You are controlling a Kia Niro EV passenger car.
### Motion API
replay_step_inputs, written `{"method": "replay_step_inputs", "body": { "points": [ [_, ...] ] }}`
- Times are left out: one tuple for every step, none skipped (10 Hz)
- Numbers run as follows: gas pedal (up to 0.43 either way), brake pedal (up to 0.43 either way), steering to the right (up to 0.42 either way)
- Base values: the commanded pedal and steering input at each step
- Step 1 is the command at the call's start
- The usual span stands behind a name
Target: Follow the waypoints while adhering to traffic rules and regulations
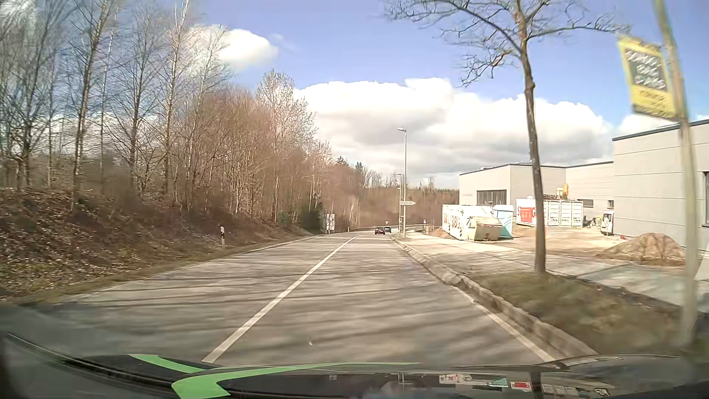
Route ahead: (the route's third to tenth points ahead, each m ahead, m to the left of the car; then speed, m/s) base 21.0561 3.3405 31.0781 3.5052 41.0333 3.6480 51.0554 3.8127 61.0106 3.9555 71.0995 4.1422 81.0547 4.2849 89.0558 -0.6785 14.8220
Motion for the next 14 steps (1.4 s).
{"method": "replay_step_inputs", "body": {
  "points": [
    [0.028,0.0,0.002],
    [0.028,0.0,0.002],
    [0.02,0.0,0.002],
    [0.0,0.0,0.003],
    [0.0,0.0,0.003],
    [0.0,0.0,0.003],
    [0.0,0.0,0.003],
    [0.0,0.0,0.003],
    [0.0,0.0,0.002],
    [0.0,0.0,0.001],
    [0.0,0.0,0.001],
    [0.0,0.037,0.001],
    [0.0,0.128,0.001],
    [0.0,0.171,0.001]
  ]
}}
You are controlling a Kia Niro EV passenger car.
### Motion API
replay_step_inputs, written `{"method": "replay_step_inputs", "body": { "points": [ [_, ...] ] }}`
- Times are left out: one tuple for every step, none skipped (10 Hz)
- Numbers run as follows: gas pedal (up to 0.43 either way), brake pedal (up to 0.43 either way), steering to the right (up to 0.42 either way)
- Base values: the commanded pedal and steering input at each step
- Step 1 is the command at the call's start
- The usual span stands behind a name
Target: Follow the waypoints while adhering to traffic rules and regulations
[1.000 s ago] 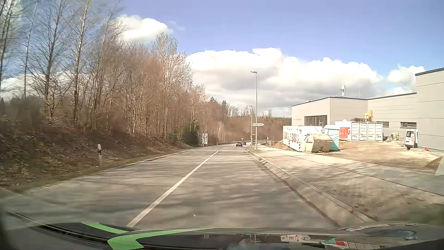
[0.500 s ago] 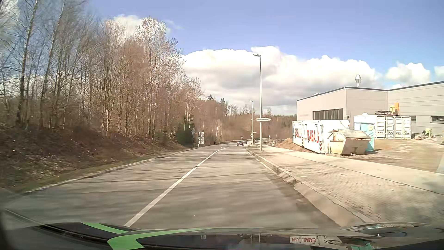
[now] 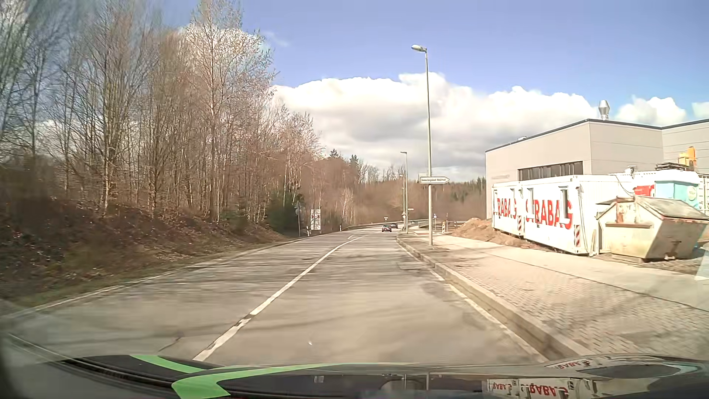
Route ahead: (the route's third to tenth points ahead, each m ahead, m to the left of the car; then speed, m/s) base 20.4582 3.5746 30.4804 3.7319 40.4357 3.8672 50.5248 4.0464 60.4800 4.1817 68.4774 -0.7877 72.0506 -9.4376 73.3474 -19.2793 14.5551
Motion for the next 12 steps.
{"method": "replay_step_inputs", "body": {
  "points": [
    [0.0,0.201,0.001],
    [0.0,0.226,0.001],
    [0.0,0.238,0.001],
    [0.0,0.244,0.001],
    [0.0,0.256,0.001],
    [0.0,0.268,0.001],
    [0.0,0.268,0.001],
    [0.0,0.268,0.001],
    [0.0,0.268,0.002],
    [0.0,0.268,0.002],
    [0.0,0.268,0.003],
    [0.0,0.274,0.006]
  ]
}}
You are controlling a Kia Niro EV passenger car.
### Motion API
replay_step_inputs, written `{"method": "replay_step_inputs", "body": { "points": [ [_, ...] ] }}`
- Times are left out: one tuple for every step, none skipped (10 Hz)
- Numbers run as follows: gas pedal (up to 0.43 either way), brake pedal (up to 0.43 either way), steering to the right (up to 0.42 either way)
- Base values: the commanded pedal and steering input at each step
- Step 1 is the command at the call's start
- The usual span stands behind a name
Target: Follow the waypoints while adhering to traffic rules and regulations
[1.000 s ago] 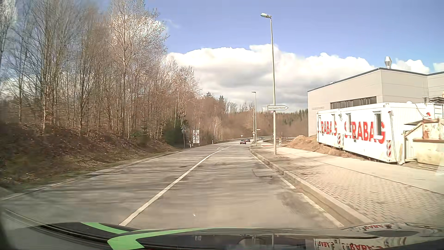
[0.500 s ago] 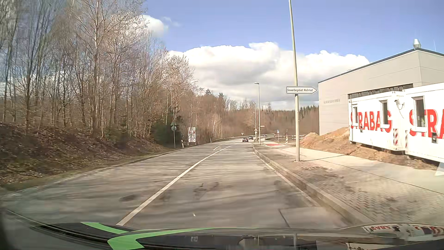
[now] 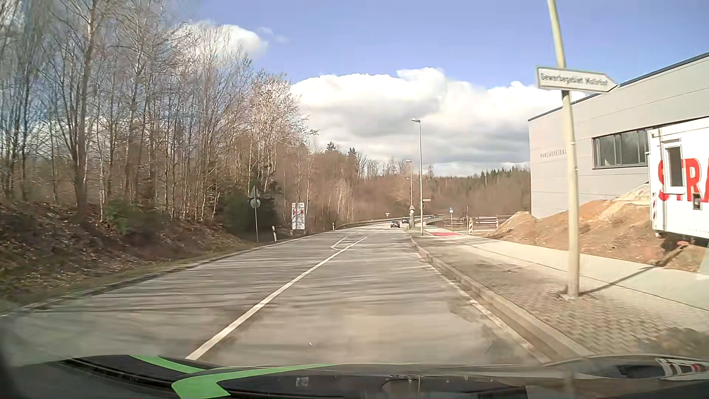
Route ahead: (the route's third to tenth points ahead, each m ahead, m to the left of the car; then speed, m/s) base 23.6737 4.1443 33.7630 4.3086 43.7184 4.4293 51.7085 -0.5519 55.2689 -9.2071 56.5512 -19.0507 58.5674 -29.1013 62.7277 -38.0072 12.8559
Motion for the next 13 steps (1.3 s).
{"method": "replay_step_inputs", "body": {
  "points": [
    [0.0,0.274,0.006],
    [0.0,0.268,0.006],
    [0.0,0.268,0.006],
    [0.0,0.262,0.006],
    [0.0,0.268,0.006],
    [0.0,0.268,0.006],
    [0.0,0.274,0.007],
    [0.0,0.28,0.009],
    [0.0,0.28,0.011],
    [0.0,0.28,0.01],
    [0.0,0.287,0.01],
    [0.0,0.287,0.01],
    [0.0,0.293,0.01]
  ]
}}
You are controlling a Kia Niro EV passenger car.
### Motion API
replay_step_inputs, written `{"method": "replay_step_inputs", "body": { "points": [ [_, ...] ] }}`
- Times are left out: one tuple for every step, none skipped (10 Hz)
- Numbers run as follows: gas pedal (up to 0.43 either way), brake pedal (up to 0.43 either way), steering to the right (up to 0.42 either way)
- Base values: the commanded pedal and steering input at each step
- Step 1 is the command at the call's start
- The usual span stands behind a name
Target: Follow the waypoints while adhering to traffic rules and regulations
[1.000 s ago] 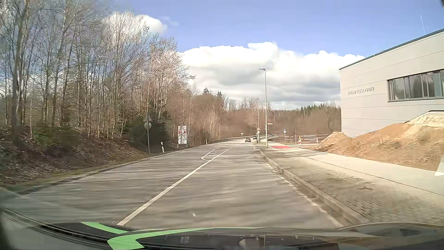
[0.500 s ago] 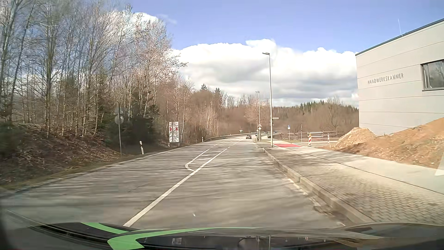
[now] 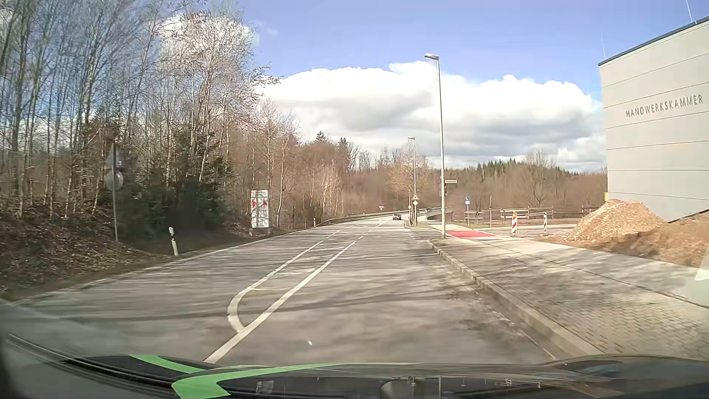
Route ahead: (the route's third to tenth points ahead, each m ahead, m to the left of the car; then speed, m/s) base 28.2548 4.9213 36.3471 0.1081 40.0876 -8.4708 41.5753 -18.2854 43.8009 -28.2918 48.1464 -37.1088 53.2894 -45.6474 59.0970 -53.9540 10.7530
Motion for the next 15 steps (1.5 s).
{"method": "replay_step_inputs", "body": {
  "points": [
    [0.0,0.293,0.01],
    [0.0,0.299,0.01],
    [0.0,0.293,0.01],
    [0.0,0.299,0.01],
    [0.0,0.299,0.01],
    [0.0,0.299,0.009],
    [0.0,0.305,0.01],
    [0.0,0.299,0.009],
    [0.0,0.305,0.008],
    [0.0,0.299,0.008],
    [0.0,0.305,0.008],
    [0.0,0.305,0.006],
    [0.0,0.305,0.006],
    [0.0,0.299,0.006],
    [0.0,0.299,0.006]
  ]
}}
